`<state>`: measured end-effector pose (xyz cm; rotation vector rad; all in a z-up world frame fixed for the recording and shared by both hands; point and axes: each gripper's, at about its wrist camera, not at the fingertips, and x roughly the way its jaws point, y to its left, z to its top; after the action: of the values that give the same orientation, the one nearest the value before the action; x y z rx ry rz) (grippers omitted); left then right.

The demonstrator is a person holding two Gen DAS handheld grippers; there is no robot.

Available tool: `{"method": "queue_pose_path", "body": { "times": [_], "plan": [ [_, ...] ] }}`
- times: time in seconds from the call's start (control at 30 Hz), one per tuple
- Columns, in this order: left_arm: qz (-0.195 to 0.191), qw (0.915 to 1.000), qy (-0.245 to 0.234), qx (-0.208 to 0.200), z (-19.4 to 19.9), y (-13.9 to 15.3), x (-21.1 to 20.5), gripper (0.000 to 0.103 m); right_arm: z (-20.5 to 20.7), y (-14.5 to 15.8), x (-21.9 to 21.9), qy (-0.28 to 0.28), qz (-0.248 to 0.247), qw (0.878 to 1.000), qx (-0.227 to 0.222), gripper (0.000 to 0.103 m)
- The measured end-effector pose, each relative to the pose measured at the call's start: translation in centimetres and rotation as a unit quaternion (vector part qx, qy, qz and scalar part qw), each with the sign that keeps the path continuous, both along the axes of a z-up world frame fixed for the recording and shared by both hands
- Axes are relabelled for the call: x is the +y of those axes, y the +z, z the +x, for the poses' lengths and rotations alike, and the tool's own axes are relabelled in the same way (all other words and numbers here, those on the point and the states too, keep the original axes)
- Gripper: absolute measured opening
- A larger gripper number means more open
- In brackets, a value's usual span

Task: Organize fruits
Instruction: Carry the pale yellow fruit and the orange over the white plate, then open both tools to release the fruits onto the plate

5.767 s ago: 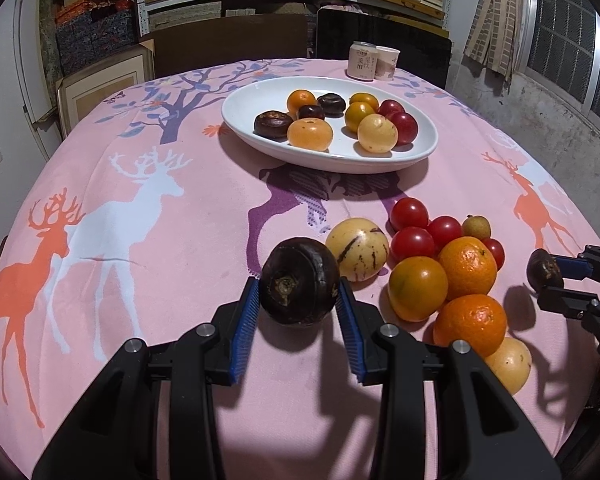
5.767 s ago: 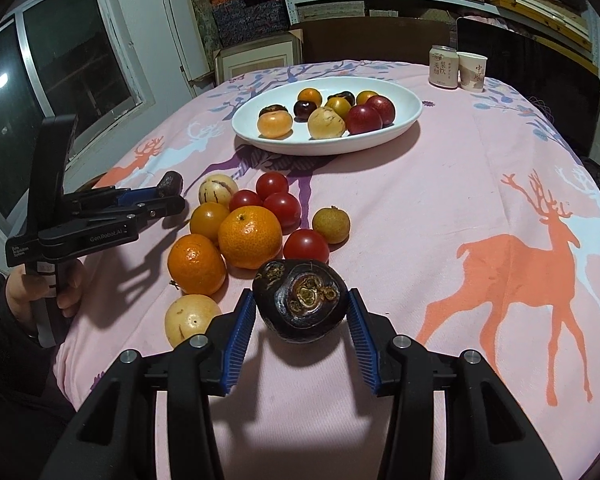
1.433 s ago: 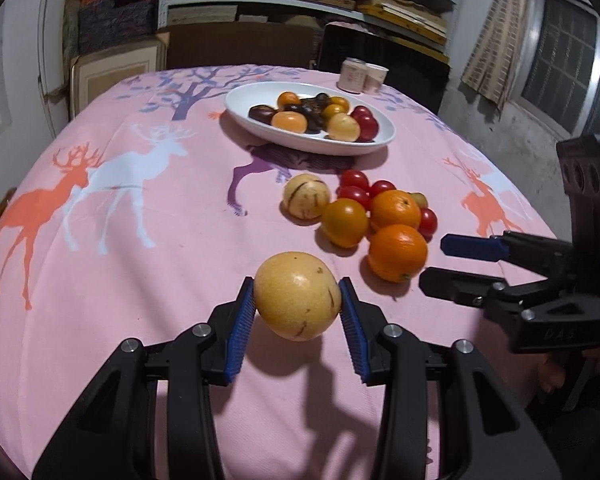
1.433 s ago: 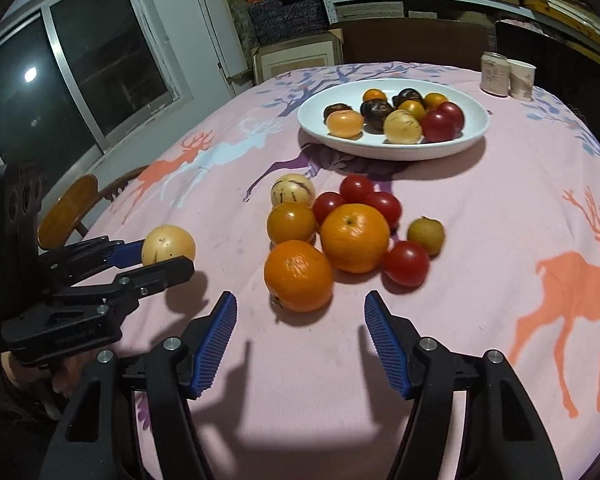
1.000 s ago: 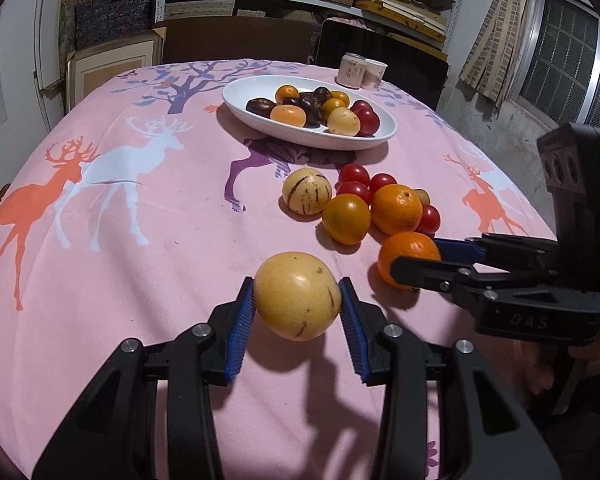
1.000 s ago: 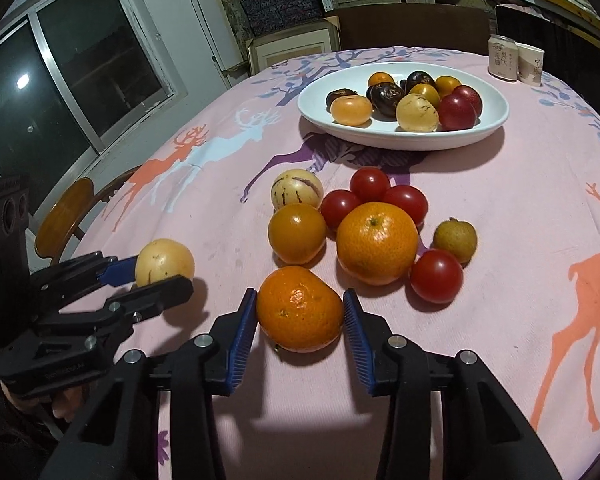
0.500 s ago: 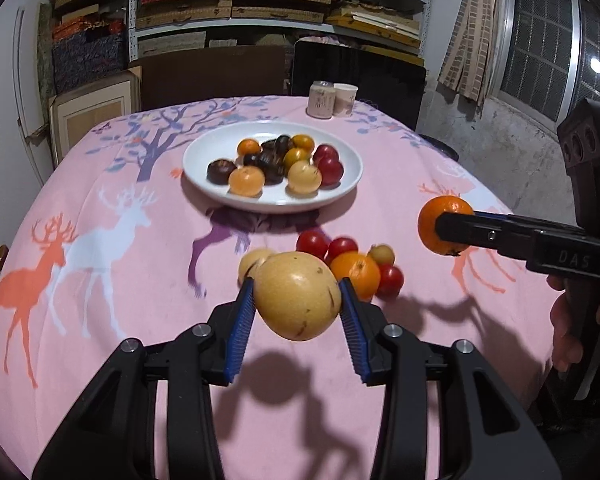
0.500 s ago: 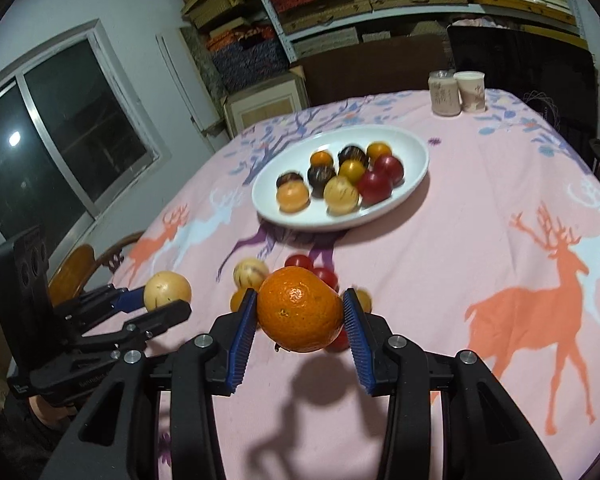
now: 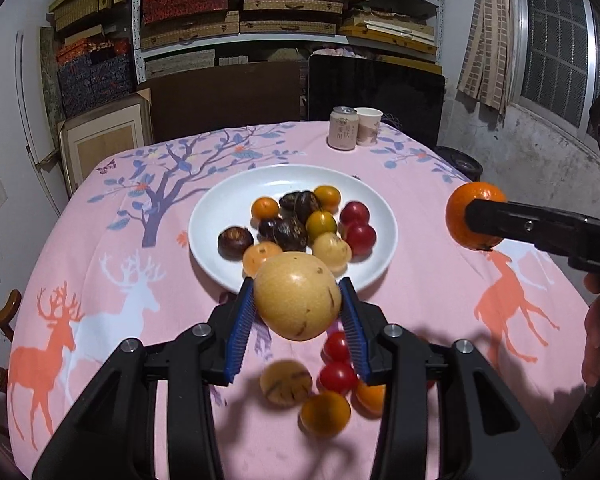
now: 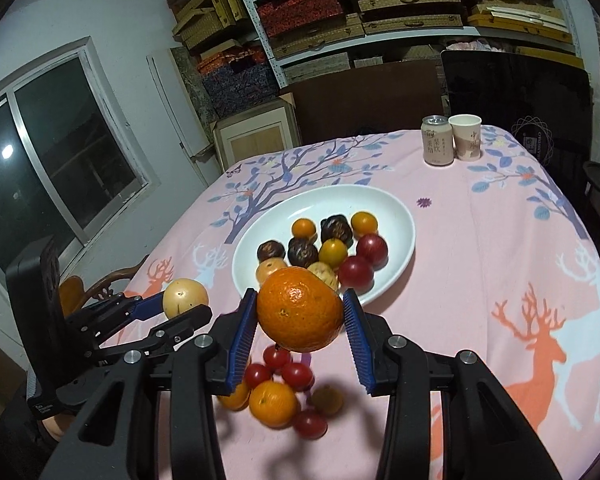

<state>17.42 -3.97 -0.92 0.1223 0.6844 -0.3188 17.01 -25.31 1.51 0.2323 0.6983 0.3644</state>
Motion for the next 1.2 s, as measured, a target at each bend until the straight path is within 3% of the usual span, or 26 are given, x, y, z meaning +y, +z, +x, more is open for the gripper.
{"method": "queue_pose_path", "body": {
  "times": [0.23,0.6,0.63,0.67,0.7,0.8,0.93,1.03,1.07,1.2],
  "plan": [
    [-0.001,0.9999,0.006,0.016,4.9,-0.3,-0.3,0.041,5.1,0.1,0.1,-0.012,-0.014,1.0,0.009,0.043],
    [0.014,0.9975,0.015,0.068,12.3,-3.5,-1.5,0.041,13.5,-4.0,2.0,-0.019,-0.018,0.998,0.062,0.045],
    [0.019,0.9972,0.016,0.071,12.6,-3.8,-1.7,0.041,13.9,-4.3,2.2,-0.02,-0.017,0.998,0.062,0.048],
    [0.021,0.9971,0.02,0.071,12.9,-4.0,-1.8,0.045,14.0,-4.4,2.3,-0.025,-0.022,0.998,0.057,0.058],
    [0.021,0.9972,0.025,0.067,13.0,-4.0,-1.7,0.056,13.9,-4.3,2.4,-0.031,-0.027,0.998,0.051,0.062],
    [0.009,0.9984,0.036,0.043,12.0,-3.1,-0.9,0.077,12.9,-3.8,2.1,-0.029,-0.02,0.999,0.042,0.062],
    [-0.004,0.999,0.03,0.034,8.9,-1.9,0.6,0.078,9.5,-3.1,0.9,-0.029,-0.013,0.999,0.037,0.062],
    [0.011,0.9996,0.005,0.026,4.6,-1.7,1.3,0.082,5.0,-3.1,-0.1,-0.028,-0.018,0.999,0.024,0.064],
    [0.021,0.9995,-0.007,0.023,2.8,-2.0,1.5,0.082,3.5,-3.3,-0.4,-0.031,-0.021,0.999,0.021,0.068],
    [0.041,0.9972,-0.046,0.041,-2.9,-4.1,1.4,0.082,-1.8,-5.2,-1.5,-0.037,-0.01,0.999,0.029,0.069]
  ]
}}
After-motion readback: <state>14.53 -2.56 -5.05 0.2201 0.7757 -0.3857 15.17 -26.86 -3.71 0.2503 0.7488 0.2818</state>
